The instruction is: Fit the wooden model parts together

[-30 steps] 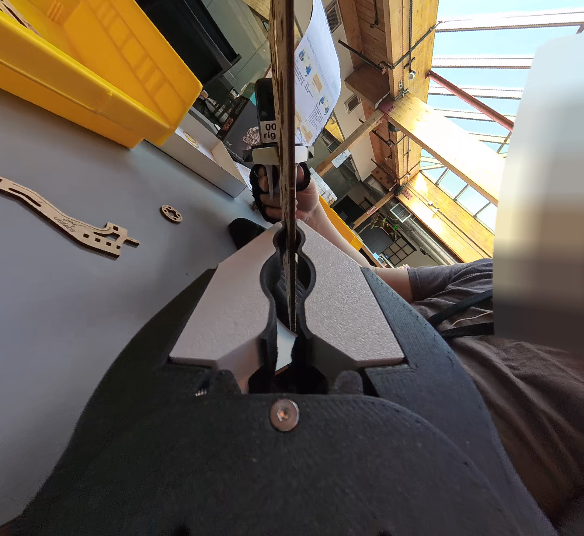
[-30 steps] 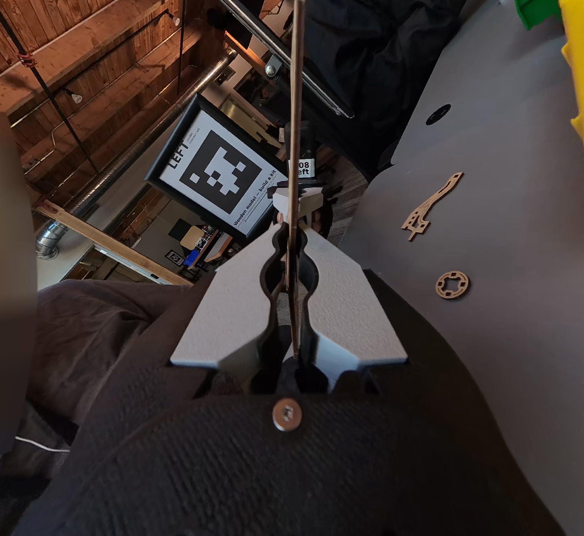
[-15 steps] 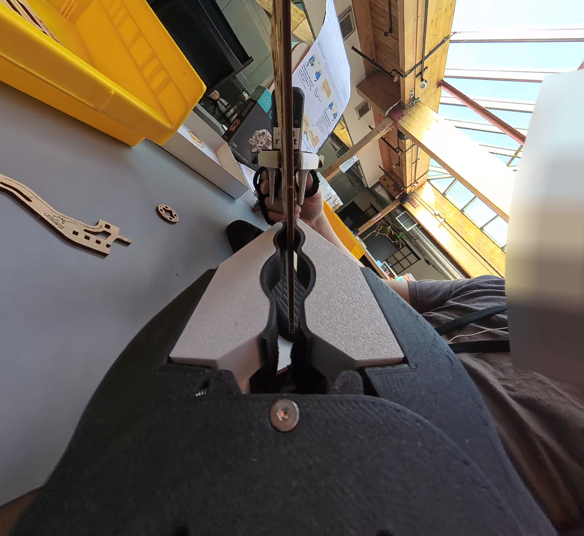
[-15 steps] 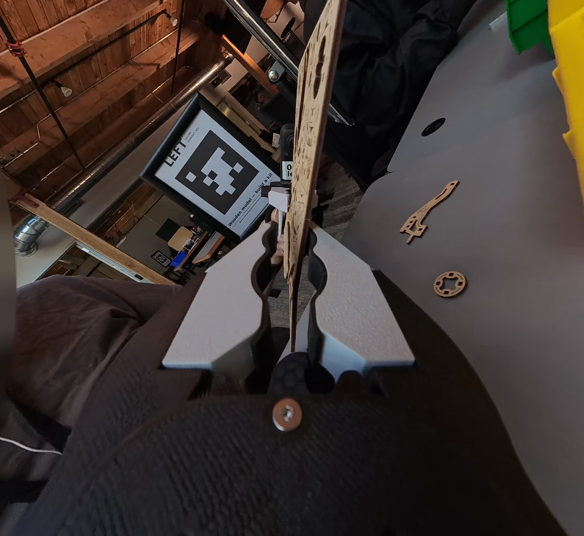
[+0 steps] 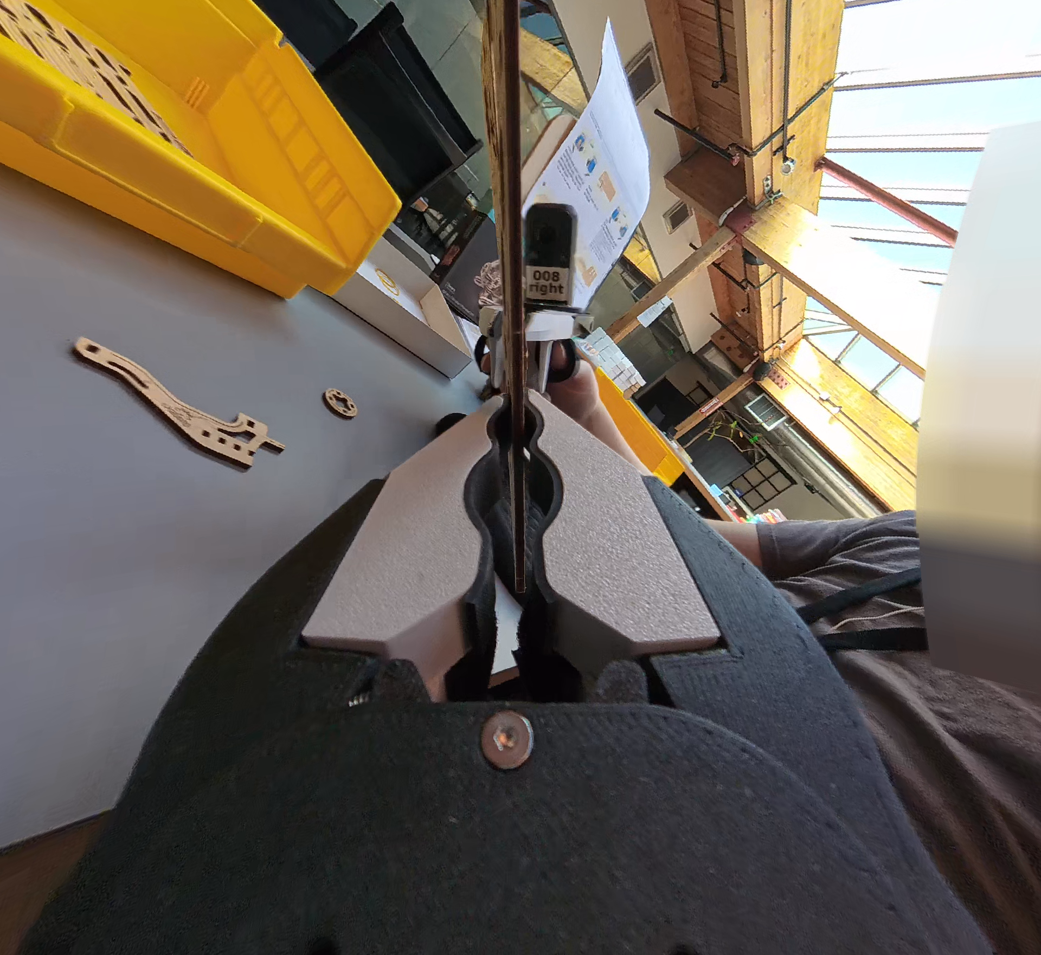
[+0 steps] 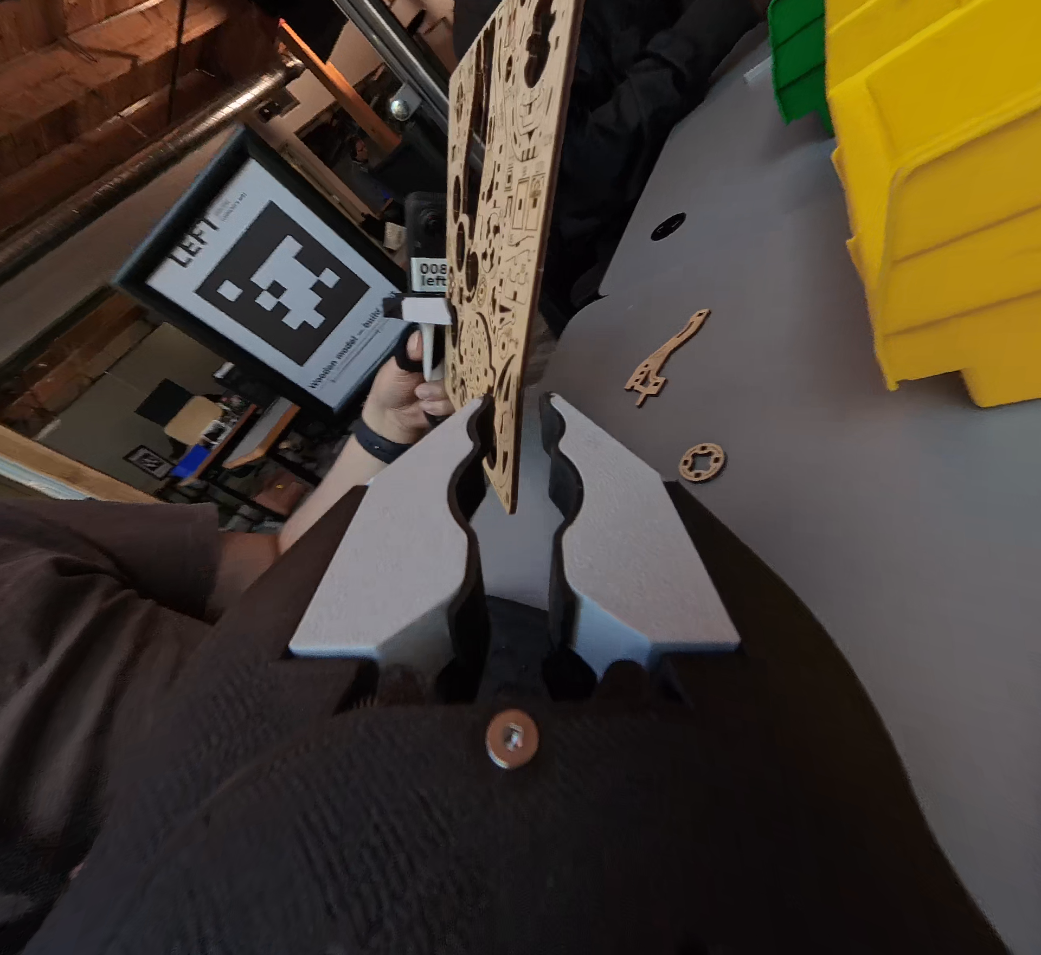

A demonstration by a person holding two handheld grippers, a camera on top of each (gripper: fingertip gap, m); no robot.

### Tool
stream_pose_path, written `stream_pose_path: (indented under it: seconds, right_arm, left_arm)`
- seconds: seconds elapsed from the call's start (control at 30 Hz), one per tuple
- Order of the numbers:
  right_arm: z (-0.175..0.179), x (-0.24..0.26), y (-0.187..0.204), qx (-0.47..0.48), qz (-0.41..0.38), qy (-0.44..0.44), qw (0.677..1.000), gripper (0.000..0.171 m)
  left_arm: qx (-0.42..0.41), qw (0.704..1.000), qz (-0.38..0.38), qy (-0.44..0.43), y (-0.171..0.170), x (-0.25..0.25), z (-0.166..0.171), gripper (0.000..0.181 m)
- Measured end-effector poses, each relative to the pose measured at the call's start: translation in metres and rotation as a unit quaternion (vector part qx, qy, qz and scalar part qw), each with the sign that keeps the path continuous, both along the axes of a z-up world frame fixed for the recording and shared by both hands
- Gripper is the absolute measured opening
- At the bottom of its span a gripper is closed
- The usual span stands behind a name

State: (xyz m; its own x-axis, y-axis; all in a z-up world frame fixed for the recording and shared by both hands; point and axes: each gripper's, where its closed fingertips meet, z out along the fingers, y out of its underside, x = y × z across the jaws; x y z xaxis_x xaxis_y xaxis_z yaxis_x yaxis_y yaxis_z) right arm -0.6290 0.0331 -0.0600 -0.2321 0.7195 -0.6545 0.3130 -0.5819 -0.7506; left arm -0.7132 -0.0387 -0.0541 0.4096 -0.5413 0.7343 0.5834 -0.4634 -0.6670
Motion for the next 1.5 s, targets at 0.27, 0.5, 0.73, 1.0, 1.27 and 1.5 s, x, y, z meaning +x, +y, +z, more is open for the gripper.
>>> stream_pose_path:
  seconds: [0.27, 0.5, 0.73, 1.0, 1.27, 1.5]
  right_arm:
    - [-0.012, 0.006, 0.033, 0.227, -0.115, -0.048, 0.966, 0.012]
    - [-0.024, 0.003, 0.030, 0.226, -0.106, -0.061, 0.966, 0.012]
    - [-0.018, 0.006, 0.021, 0.181, -0.086, -0.031, 0.979, 0.015]
    - [0.008, 0.014, 0.004, 0.066, -0.031, 0.049, 0.996, 0.027]
    - [0.014, 0.015, -0.001, -0.002, -0.007, 0.069, 0.998, 0.027]
    - [0.015, 0.013, -0.008, -0.027, 0.012, 0.078, 0.997, 0.026]
  left_arm:
    - [-0.001, 0.993, 0.080, 0.083, 0.001, -0.043, 0.013, 0.000]
    - [-0.005, 0.997, 0.057, 0.050, -0.001, -0.033, 0.004, 0.000]
    - [0.003, 1.000, 0.023, 0.011, -0.003, -0.017, 0.001, 0.000]
    - [0.000, 1.000, -0.018, -0.002, -0.002, 0.003, 0.000, 0.000]
    - [0.006, 0.999, -0.041, -0.006, -0.006, 0.015, 0.001, 0.000]
    - [0.011, 0.998, -0.057, -0.002, -0.009, 0.023, 0.003, 0.000]
